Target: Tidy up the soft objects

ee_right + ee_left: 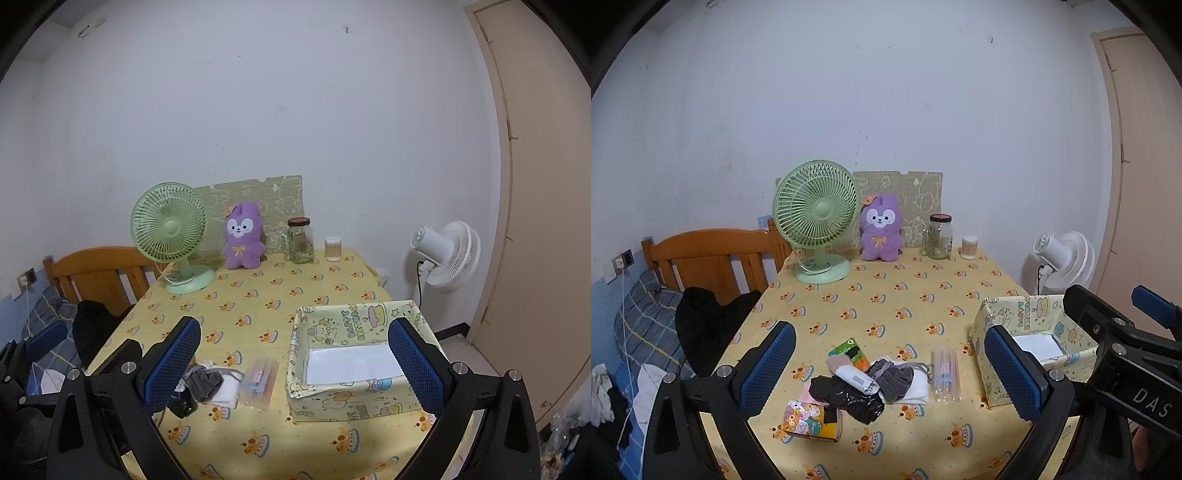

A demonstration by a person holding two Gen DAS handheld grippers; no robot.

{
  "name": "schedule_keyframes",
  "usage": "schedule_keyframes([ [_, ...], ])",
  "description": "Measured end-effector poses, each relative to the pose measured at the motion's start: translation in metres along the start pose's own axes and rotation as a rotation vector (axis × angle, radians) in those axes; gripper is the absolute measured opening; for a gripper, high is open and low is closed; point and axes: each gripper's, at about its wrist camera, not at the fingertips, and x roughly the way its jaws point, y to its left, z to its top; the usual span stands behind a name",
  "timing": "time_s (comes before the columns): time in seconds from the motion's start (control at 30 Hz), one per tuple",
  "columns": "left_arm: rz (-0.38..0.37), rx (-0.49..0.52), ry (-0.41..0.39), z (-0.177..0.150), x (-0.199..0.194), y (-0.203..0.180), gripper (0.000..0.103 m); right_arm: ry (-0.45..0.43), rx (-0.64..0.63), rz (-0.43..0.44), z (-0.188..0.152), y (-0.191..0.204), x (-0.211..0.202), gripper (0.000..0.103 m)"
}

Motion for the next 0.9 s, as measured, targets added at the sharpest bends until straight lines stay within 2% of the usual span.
schedule_keyframes([
  [0.9, -0.005, -0.004, 0.005, -0.0004, -0.0007, 0.0005, 0.103, -0.009, 0.006, -0.003, -0.0047, 0.0004, 0.0023, 0.103],
])
